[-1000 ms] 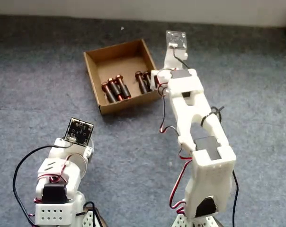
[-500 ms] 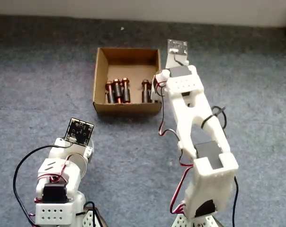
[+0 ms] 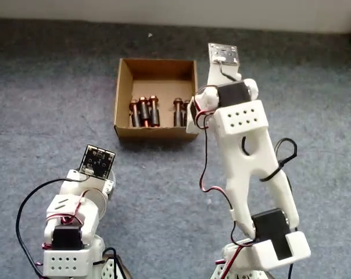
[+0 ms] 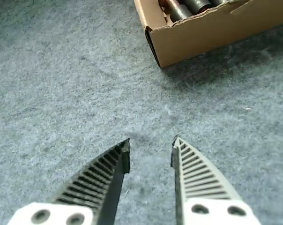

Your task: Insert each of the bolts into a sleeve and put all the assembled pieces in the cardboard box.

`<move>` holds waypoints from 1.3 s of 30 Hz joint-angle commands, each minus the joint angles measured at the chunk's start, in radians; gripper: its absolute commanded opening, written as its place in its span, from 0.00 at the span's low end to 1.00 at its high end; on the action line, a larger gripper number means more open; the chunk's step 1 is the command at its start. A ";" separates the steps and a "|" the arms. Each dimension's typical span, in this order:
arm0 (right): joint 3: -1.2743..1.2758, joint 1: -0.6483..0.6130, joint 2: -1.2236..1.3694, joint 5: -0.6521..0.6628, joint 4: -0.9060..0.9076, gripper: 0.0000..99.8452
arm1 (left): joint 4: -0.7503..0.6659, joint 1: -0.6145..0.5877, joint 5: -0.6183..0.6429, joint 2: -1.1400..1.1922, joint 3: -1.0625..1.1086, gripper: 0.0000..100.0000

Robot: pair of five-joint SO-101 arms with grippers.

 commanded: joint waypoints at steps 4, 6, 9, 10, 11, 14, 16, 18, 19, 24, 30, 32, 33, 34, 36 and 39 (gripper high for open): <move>-0.001 -0.012 -0.117 -0.009 0.157 0.01 | -0.018 0.010 -0.008 -0.004 0.016 0.17; 0.054 -0.008 -0.160 -0.009 0.157 0.00 | -0.018 0.010 -0.008 -0.004 0.016 0.17; 0.199 -0.013 -0.266 -0.009 0.153 0.00 | -0.018 0.010 -0.008 -0.004 0.016 0.17; 0.249 -0.018 -0.308 -0.008 0.153 0.00 | -0.018 0.010 -0.008 -0.004 0.016 0.17; 0.295 -0.027 -0.351 -0.005 0.148 0.00 | -0.018 0.010 -0.008 -0.004 0.016 0.17; 0.435 -0.028 -0.493 -0.003 0.090 0.00 | -0.018 0.010 -0.008 -0.004 0.016 0.17; 0.532 -0.028 -0.584 -0.003 0.033 0.00 | -0.018 0.010 -0.008 -0.004 0.016 0.17; 0.631 -0.028 -0.665 -0.003 -0.019 0.00 | -0.018 0.010 -0.008 -0.004 0.016 0.17; 0.674 -0.028 -0.704 -0.003 -0.042 0.00 | -0.018 0.010 -0.008 -0.004 0.016 0.17; 0.858 -0.027 -0.872 -0.003 -0.142 0.00 | -0.018 0.010 -0.008 -0.004 0.016 0.17; 1.033 0.022 -1.107 -0.003 -0.271 0.00 | -0.018 0.010 -0.008 -0.004 0.016 0.17; 1.096 0.068 -1.191 -0.002 -0.334 0.00 | -0.018 0.010 -0.008 -0.004 0.016 0.17; 1.132 0.087 -1.228 0.003 -0.371 0.00 | -0.018 0.010 -0.008 -0.004 0.016 0.17; 1.167 0.102 -1.262 0.028 -0.404 0.00 | -0.018 0.010 -0.008 -0.004 0.016 0.17; 1.250 0.117 -1.326 0.097 -0.464 0.00 | -0.018 0.010 -0.008 -0.004 0.016 0.17; 1.362 0.120 -1.408 0.135 -0.542 0.00 | -0.018 0.010 -0.003 -0.005 0.016 0.17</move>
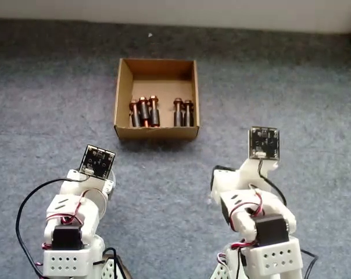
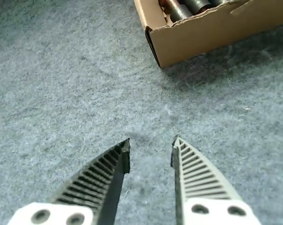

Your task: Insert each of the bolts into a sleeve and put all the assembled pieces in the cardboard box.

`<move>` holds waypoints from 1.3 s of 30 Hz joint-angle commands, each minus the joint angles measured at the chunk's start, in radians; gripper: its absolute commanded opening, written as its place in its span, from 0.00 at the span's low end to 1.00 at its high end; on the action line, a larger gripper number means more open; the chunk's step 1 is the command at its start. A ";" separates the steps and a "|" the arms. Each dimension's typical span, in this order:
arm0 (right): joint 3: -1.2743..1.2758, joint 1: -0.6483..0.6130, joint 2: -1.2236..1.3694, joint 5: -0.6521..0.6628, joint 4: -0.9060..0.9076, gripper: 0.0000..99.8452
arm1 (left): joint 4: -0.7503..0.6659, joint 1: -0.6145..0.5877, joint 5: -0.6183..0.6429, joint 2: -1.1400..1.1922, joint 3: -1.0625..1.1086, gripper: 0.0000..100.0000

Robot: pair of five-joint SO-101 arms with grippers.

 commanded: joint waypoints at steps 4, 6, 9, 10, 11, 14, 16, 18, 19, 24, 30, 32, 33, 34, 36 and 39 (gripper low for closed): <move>0.196 0.019 -0.166 0.035 -0.151 0.00 | -0.014 0.012 0.055 -0.008 0.005 0.17; 0.243 0.028 -0.222 0.035 -0.156 0.00 | 0.018 0.010 0.140 -0.008 0.005 0.17; 0.323 0.061 -0.321 0.035 -0.154 0.00 | 0.071 0.008 0.160 -0.008 0.005 0.17; 0.354 0.070 -0.360 0.035 -0.153 0.00 | 0.084 0.008 0.160 -0.008 0.005 0.17; 0.387 0.077 -0.398 0.038 -0.153 0.00 | 0.094 0.010 0.160 -0.008 0.007 0.17; 0.478 0.085 -0.446 0.040 -0.153 0.00 | 0.101 0.008 0.160 -0.008 0.016 0.17; 0.510 0.091 -0.426 0.040 -0.153 0.00 | 0.103 -0.001 0.163 -0.007 0.016 0.17; 0.530 0.096 -0.430 0.040 -0.153 0.00 | 0.106 -0.036 0.163 -0.007 0.016 0.17; 0.535 0.096 -0.438 0.040 -0.153 0.00 | 0.114 -0.050 0.164 -0.007 0.016 0.17; 0.615 0.096 -0.437 0.041 -0.107 0.00 | 0.218 -0.061 0.166 -0.007 0.016 0.17; 0.621 0.096 -0.438 0.041 -0.004 0.00 | 0.276 -0.061 0.166 -0.007 0.016 0.17; 0.621 0.096 -0.438 0.041 0.059 0.00 | 0.276 -0.061 0.167 -0.007 0.016 0.17; 0.621 0.096 -0.438 0.041 0.096 0.00 | 0.276 -0.061 0.167 -0.007 0.016 0.17; 0.621 0.096 -0.438 0.041 0.107 0.00 | 0.276 -0.061 0.167 -0.007 0.016 0.17; 0.621 0.096 -0.438 0.041 0.097 0.00 | 0.276 -0.061 0.167 -0.007 0.016 0.17; 0.621 0.096 -0.438 0.041 0.097 0.00 | 0.276 -0.061 0.167 -0.007 0.016 0.17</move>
